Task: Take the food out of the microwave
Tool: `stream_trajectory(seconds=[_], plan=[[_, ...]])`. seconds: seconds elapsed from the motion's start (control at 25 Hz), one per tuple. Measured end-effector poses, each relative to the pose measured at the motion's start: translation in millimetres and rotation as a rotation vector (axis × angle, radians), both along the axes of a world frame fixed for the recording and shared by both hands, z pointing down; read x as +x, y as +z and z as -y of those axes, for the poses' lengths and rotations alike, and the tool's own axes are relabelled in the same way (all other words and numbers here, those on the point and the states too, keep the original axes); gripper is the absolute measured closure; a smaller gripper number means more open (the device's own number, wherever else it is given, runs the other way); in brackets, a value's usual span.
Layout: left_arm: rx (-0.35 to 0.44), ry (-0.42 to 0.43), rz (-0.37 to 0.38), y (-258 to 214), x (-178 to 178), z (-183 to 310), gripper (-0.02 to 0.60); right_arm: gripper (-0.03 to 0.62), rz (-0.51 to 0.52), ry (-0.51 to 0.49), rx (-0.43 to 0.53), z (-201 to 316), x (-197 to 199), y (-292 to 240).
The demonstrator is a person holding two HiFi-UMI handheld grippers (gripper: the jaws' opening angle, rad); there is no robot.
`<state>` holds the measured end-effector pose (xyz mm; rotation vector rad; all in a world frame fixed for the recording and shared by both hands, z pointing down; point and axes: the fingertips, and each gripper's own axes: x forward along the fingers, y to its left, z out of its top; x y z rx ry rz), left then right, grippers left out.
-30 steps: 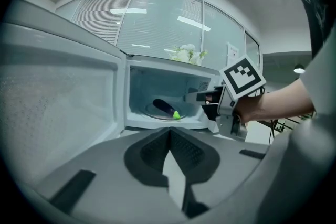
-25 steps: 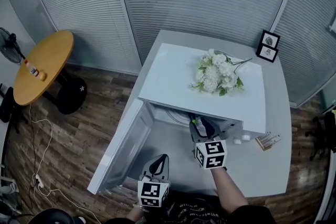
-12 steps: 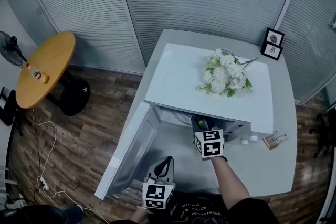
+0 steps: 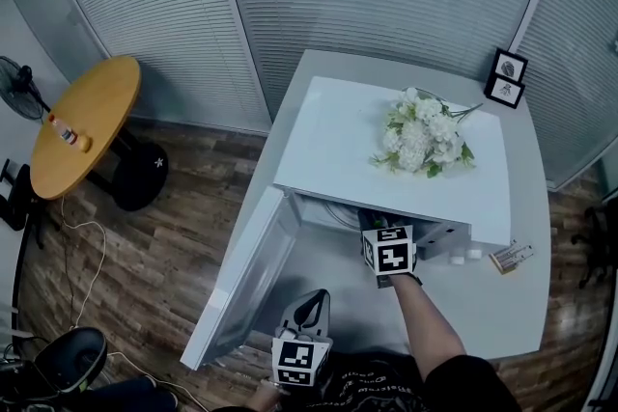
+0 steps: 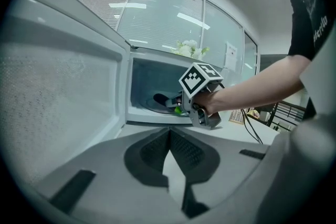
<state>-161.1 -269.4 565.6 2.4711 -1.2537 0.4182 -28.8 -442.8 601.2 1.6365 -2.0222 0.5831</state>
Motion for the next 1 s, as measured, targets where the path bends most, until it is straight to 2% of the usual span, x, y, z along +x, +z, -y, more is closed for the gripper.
stream_trajectory(seconds=[0.52, 0.76, 1.0], plan=[[-0.020, -0.008, 0.018, 9.3, -2.9, 0.8, 0.574, 0.413, -0.037, -0.013, -0.051, 1.6, -0.8, 14.5], [-0.029, -0.017, 0.026, 14.5, -3.1, -0.5, 0.574, 0.456, -0.022, -0.037, -0.072, 1.3, -0.7, 15.1], [-0.024, -0.023, 0.034, 14.5, -3.8, -3.2, 0.574, 0.457, -0.006, 0.005, -0.060, 1.3, 5.5, 11.3]])
